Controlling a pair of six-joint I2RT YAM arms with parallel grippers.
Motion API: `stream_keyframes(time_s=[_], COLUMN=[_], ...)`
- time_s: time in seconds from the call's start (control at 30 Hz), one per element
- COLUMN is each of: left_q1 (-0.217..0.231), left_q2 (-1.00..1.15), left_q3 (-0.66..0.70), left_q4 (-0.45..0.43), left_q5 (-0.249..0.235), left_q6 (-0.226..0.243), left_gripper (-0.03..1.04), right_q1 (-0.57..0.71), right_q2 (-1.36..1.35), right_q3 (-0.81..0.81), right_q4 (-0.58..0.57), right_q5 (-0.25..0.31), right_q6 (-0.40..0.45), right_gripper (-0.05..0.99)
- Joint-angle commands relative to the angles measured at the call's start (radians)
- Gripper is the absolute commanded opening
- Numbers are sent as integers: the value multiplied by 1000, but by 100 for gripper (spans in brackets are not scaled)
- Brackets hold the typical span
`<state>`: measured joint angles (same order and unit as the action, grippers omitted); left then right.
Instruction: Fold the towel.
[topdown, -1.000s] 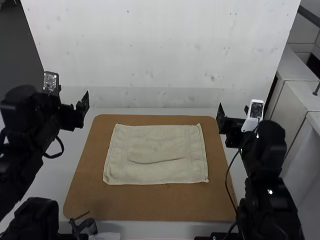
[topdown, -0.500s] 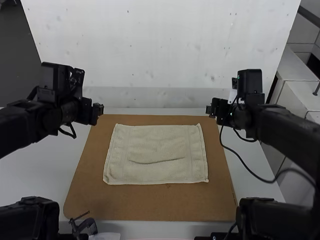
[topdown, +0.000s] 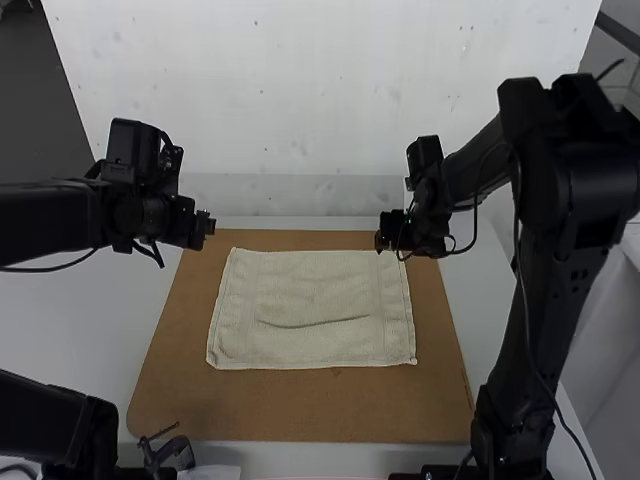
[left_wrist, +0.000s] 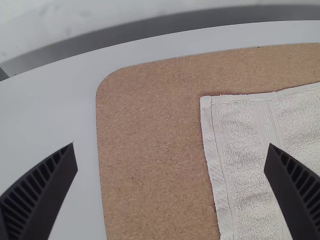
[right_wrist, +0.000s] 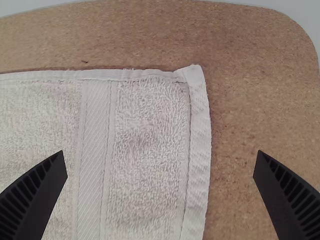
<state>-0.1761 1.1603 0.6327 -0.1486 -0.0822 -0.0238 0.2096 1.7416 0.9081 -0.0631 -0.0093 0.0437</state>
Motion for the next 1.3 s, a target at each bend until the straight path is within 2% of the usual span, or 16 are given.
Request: stream_keyframes(time_s=[0.0, 0.27, 0.4, 0.43, 0.5, 0.57, 0.67, 0.7, 0.9, 0.93, 1.1, 1.17, 1.27], left_q1=[4, 18, 18, 18, 18, 18, 29, 30, -10, -17, -45, -54, -53], left_q2=[6, 21, 49, 64, 98, 142, 236, 272, 472, 498, 615, 662, 745], left_q3=[47, 47, 48, 51, 61, 74, 119, 142, 289, 308, 383, 421, 489], left_q4=[20, 49, 58, 58, 57, 57, 50, 43, -17, -20, -22, -49, -144], left_q5=[6, 13, 24, 27, 36, 48, 84, 88, 88, 87, 82, 71, 61], left_q6=[-8, -5, -5, -5, -5, -5, -11, -13, -48, -65, -85, -88, -99], left_gripper=[97, 97, 97, 97, 97, 97, 96, 95, 94, 94, 94, 92, 89], right_q1=[13, -4, 5, 7, 13, 13, 10, 8, 2, -1, -18, -26, -30], right_q2=[85, 216, 276, 288, 309, 320, 322, 320, 317, 314, 312, 309, 294], right_q3=[71, 146, 172, 176, 190, 196, 206, 207, 204, 198, 187, 187, 178], right_q4=[6, 11, -1, -10, -34, -35, -61, -61, -83, -81, -78, -80, -80], right_q5=[45, 57, 63, 63, 83, 89, 88, 89, 89, 89, 92, 92, 103], right_q6=[-7, -10, -7, -4, -2, -1, 5, 15, 12, 10, -1, -5, -10], right_gripper=[96, 95, 87, 81, 54, 32, 11, 1, 1, 1, 1, 1, 1])
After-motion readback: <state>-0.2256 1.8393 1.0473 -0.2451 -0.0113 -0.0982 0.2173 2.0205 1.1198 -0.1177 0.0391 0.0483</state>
